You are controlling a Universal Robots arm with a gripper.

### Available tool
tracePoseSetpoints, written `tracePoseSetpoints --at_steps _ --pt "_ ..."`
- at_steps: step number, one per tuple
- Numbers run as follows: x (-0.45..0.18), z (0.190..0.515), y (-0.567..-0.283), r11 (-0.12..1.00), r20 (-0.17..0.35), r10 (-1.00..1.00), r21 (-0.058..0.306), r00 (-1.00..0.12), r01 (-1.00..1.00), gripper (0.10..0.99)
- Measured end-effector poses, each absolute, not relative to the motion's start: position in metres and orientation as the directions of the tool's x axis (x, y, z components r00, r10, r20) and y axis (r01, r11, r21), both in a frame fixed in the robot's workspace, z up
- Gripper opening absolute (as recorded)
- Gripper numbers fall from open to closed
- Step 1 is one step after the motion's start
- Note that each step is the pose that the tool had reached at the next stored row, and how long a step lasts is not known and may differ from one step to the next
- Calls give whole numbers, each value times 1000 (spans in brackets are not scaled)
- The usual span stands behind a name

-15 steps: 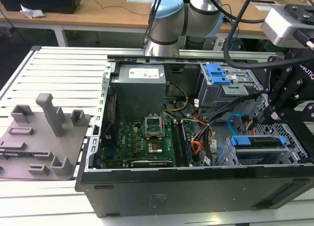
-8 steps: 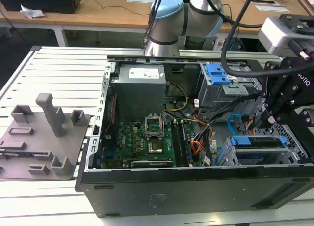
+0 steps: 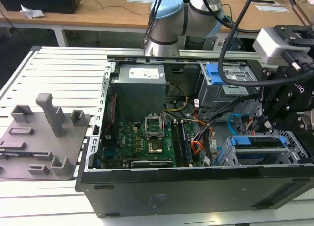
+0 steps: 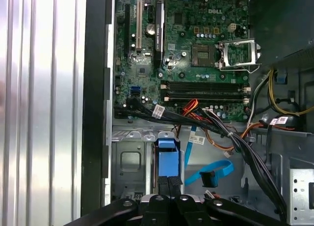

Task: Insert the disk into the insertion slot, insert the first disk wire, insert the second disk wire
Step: 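Insert the disk into the insertion slot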

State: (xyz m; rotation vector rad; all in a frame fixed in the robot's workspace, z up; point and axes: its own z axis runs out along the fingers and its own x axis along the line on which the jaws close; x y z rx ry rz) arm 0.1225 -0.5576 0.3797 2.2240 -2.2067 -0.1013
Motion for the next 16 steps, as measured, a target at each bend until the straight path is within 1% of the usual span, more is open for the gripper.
tracePoseSetpoints --at_steps 16 --pt "131 366 -558 -9 -41 -999 50 7 -999 106"
